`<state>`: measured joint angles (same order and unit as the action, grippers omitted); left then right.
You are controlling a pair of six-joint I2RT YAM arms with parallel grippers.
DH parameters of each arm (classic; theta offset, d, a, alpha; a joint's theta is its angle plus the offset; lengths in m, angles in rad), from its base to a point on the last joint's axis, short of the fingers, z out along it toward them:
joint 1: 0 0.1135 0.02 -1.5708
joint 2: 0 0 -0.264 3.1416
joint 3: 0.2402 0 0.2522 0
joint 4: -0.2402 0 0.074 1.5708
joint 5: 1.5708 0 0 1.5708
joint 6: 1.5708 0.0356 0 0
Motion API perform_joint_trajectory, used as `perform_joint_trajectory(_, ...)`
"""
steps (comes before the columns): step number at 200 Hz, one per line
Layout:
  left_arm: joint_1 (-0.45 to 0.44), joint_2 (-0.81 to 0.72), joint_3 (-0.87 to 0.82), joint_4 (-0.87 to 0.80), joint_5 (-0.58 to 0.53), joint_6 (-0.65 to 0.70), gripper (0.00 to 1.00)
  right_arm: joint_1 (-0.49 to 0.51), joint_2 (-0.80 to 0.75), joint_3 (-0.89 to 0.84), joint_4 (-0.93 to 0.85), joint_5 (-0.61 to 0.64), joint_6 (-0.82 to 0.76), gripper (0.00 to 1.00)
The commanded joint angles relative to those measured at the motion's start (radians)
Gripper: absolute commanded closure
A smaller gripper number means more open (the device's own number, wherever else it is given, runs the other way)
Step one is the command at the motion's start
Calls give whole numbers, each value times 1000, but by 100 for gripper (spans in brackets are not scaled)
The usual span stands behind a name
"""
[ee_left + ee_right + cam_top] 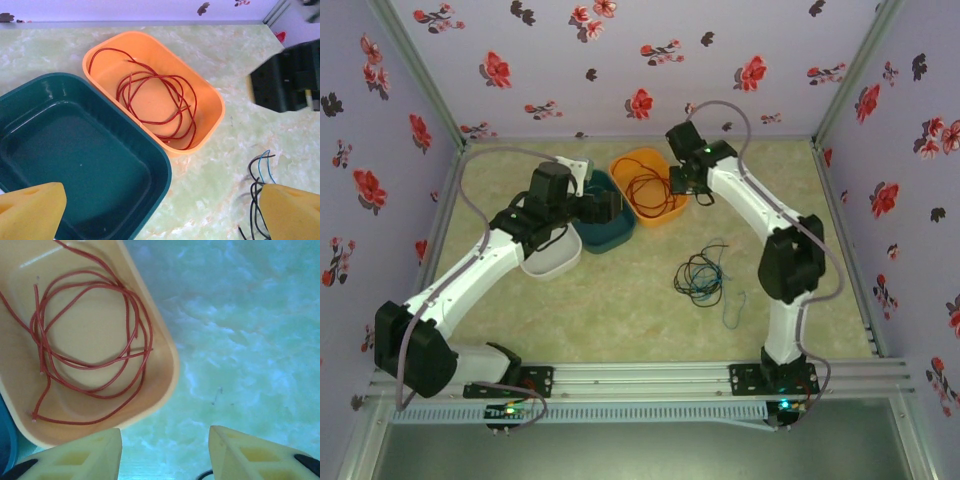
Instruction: Untangle the cables
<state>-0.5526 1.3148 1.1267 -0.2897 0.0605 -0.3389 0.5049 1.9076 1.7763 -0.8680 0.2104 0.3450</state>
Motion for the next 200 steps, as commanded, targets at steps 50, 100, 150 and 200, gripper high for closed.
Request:
perform_joint_trajectory(50,-126,9,-88,141,-94,16,0,3,-409,-552,186,157,94,19)
perform_joint_trajectory(100,-327,81,-211,370,-171,63,0,-2,-665,-807,181,242,187,1)
perform_joint_trajectory(150,-507,226,-297,581,-259,115,0,-12,-782,-937,156,253,251,1)
perform_joint_trajectory(200,-578,377,-289,661,-333,81,4,-12,-800,-1034,231,173,298,1)
